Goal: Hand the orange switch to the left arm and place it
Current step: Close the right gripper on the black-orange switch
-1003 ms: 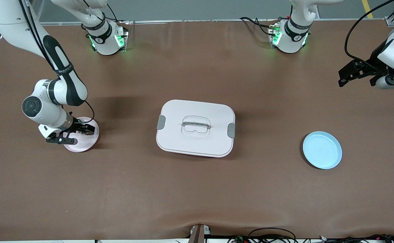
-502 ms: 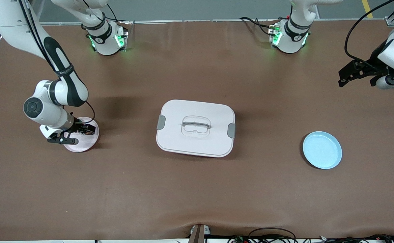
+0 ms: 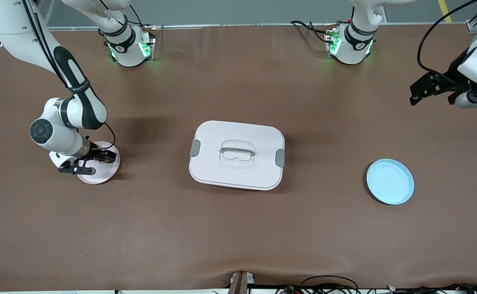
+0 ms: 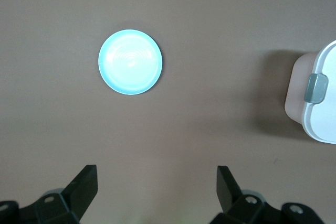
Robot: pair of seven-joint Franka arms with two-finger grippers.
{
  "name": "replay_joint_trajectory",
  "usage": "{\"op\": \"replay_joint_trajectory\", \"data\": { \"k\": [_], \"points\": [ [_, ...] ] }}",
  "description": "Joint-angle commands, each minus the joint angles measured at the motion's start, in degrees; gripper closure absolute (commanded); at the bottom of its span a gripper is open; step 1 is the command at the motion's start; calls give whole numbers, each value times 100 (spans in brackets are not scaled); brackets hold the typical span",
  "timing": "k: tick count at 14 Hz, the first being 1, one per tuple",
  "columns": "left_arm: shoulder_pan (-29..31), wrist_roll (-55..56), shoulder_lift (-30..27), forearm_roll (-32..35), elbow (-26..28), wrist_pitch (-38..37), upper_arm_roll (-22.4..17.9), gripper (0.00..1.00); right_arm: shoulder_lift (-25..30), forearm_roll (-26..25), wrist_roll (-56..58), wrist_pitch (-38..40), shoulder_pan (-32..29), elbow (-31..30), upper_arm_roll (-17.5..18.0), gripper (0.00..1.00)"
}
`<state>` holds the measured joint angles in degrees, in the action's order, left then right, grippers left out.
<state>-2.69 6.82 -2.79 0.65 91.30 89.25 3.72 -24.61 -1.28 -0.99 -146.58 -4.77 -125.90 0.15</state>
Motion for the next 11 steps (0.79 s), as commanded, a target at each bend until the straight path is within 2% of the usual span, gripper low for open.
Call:
{"op": "replay_joint_trajectory", "data": {
  "k": [1, 2, 6, 8, 11],
  "points": [
    [14, -6, 50, -66, -95, -4, 23, 0, -62, -74, 2, 15, -112, 74, 82, 0],
    [14, -6, 59, -65, -95, -4, 23, 0, -70, -74, 11, 32, -112, 74, 82, 0],
    [32, -14, 41, -74, -121, -4, 23, 0, -70, -74, 115, 33, -85, 83, 82, 57],
    [40, -32, 24, -74, -121, -4, 23, 0, -62, -74, 230, 41, -94, 92, 82, 65],
    [58, -67, 6, -74, -112, -4, 23, 0, -27, -74, 344, 85, -103, 153, 91, 65]
  ]
}}
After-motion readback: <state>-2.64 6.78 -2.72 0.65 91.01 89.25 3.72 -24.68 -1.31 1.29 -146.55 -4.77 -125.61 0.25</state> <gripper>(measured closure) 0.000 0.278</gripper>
